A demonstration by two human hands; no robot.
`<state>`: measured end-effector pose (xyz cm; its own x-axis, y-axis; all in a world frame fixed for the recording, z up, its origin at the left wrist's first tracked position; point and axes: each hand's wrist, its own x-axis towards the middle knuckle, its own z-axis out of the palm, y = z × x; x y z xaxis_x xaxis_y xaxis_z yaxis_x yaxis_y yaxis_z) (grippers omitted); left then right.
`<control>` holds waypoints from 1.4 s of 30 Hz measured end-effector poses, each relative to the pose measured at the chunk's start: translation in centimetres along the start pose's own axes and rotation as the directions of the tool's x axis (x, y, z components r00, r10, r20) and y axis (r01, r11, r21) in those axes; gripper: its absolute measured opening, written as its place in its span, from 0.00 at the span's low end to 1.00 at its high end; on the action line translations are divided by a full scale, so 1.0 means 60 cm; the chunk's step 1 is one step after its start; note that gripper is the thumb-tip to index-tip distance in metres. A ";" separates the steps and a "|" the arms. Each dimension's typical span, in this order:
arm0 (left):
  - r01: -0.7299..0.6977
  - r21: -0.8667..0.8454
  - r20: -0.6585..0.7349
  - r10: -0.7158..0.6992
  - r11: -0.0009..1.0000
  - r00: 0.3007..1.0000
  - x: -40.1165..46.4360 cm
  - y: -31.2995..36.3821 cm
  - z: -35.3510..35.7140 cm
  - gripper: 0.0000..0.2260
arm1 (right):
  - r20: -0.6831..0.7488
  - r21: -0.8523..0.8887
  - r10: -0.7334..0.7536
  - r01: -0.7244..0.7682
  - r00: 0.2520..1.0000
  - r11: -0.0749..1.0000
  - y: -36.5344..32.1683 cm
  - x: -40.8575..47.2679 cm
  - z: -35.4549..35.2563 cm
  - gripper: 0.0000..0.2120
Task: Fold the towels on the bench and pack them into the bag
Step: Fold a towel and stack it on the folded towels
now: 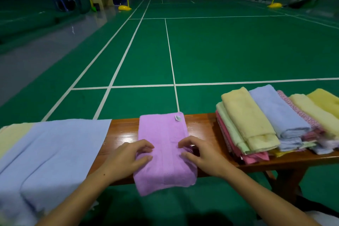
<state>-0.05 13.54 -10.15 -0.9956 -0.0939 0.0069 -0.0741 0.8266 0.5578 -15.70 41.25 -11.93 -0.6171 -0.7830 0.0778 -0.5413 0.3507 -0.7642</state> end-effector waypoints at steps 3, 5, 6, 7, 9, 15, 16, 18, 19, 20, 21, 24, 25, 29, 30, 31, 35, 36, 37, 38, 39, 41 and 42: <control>0.001 0.043 0.003 -0.001 0.999 1.000 0.013 -0.013 0.001 0.18 | 0.016 -0.132 -0.022 0.024 1.000 0.991 0.008 0.012 0.006 0.15; 0.006 0.044 0.033 -0.008 0.999 0.999 0.023 -0.023 -0.001 0.19 | 0.025 -0.188 -0.022 0.026 0.999 0.982 0.008 0.023 0.004 0.16; 0.008 0.045 0.044 -0.010 0.999 0.999 0.028 -0.026 -0.002 0.20 | 0.031 -0.213 -0.024 0.030 0.999 0.976 0.008 0.029 0.002 0.17; 0.008 0.048 0.052 -0.010 0.999 0.999 0.033 -0.030 -0.003 0.21 | 0.039 -0.239 -0.030 0.038 0.999 0.970 0.010 0.035 0.001 0.17; 0.005 0.052 0.070 -0.008 0.999 0.998 0.043 -0.037 -0.004 0.23 | 0.062 -0.299 -0.053 0.069 0.997 0.952 0.014 0.046 -0.001 0.16; -0.043 0.056 0.085 0.038 0.998 0.996 0.052 -0.049 0.001 0.22 | 0.073 -0.357 -0.094 0.114 0.993 0.927 0.023 0.056 -0.003 0.16; -0.047 0.051 0.074 0.043 0.998 0.996 0.050 -0.047 -0.001 0.22 | 0.060 -0.353 -0.120 0.133 0.991 0.926 0.021 0.054 -0.005 0.16; -0.056 0.017 0.049 0.055 0.998 0.997 0.044 -0.039 -0.008 0.22 | 0.045 -0.311 -0.147 0.154 0.988 0.938 0.013 0.047 -0.011 0.15; -0.068 -0.008 0.037 0.068 0.998 0.997 0.041 -0.036 -0.012 0.21 | 0.054 -0.268 -0.148 0.157 0.988 0.951 0.008 0.042 -0.013 0.13; -0.083 -0.022 0.031 0.083 0.996 0.996 0.036 -0.034 -0.015 0.20 | 0.073 -0.226 -0.146 0.159 0.987 0.961 0.004 0.035 -0.013 0.13; -0.093 -0.021 0.034 0.094 0.995 0.995 0.032 -0.032 -0.018 0.18 | 0.096 -0.200 -0.147 0.164 0.984 0.966 0.003 0.029 -0.013 0.14; -0.100 0.009 0.085 0.099 0.995 0.991 0.017 -0.029 -0.023 0.17 | 0.159 -0.217 -0.148 0.180 0.976 0.959 0.005 0.012 -0.014 0.17; -0.101 0.021 0.106 0.098 0.995 0.990 0.012 -0.029 -0.023 0.18 | 0.171 -0.227 -0.138 0.176 0.976 0.958 0.006 0.007 -0.016 0.19; -0.119 0.083 0.150 0.105 0.989 0.983 0.006 -0.028 -0.020 0.19 | 0.193 -0.275 -0.110 0.161 0.975 0.948 0.004 0.004 -0.024 0.24; -0.122 0.098 0.152 0.107 0.988 0.983 0.008 -0.029 -0.019 0.19 | 0.198 -0.289 -0.110 0.166 0.974 0.943 0.003 0.005 -0.025 0.24; -0.124 0.112 0.154 0.106 0.986 0.982 0.010 -0.029 -0.019 0.19 | 0.200 -0.301 -0.112 0.170 0.973 0.938 0.004 0.007 -0.026 0.24; -0.132 0.165 0.147 0.108 0.978 0.983 0.020 -0.029 -0.021 0.18 | 0.178 -0.354 -0.125 0.181 0.976 0.918 0.004 0.018 -0.026 0.21; -0.135 0.173 0.137 0.112 0.976 0.984 0.023 -0.028 -0.022 0.17 | 0.168 -0.368 -0.128 0.182 0.978 0.912 0.003 0.023 -0.026 0.19; -0.136 0.177 0.127 0.114 0.975 0.985 0.026 -0.027 -0.022 0.16 | 0.158 -0.386 -0.132 0.185 0.978 0.904 0.003 0.027 -0.025 0.17; -0.135 0.180 0.118 0.115 0.974 0.986 0.030 -0.026 -0.022 0.15 | 0.150 -0.412 -0.138 0.188 0.979 0.892 0.002 0.032 -0.023 0.16; -0.136 0.187 0.107 0.118 0.973 0.987 0.032 -0.024 -0.022 0.13 | 0.141 -0.443 -0.146 0.194 0.979 0.875 0.000 0.035 -0.022 0.15; -0.139 0.205 0.088 0.123 0.969 0.988 0.036 -0.022 -0.020 0.11 | 0.134 -0.487 -0.154 0.201 0.979 0.850 -0.003 0.041 -0.017 0.14; -0.133 0.204 0.081 0.118 0.970 0.990 0.038 -0.022 -0.020 0.09 | 0.135 -0.492 -0.149 0.197 0.980 0.848 -0.005 0.044 -0.016 0.14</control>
<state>-2.13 11.57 -9.89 -0.9987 0.0500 0.0052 0.0483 0.9273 0.3711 -17.74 39.58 -10.88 -0.4468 -0.8886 0.1040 -0.8614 0.3959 -0.3181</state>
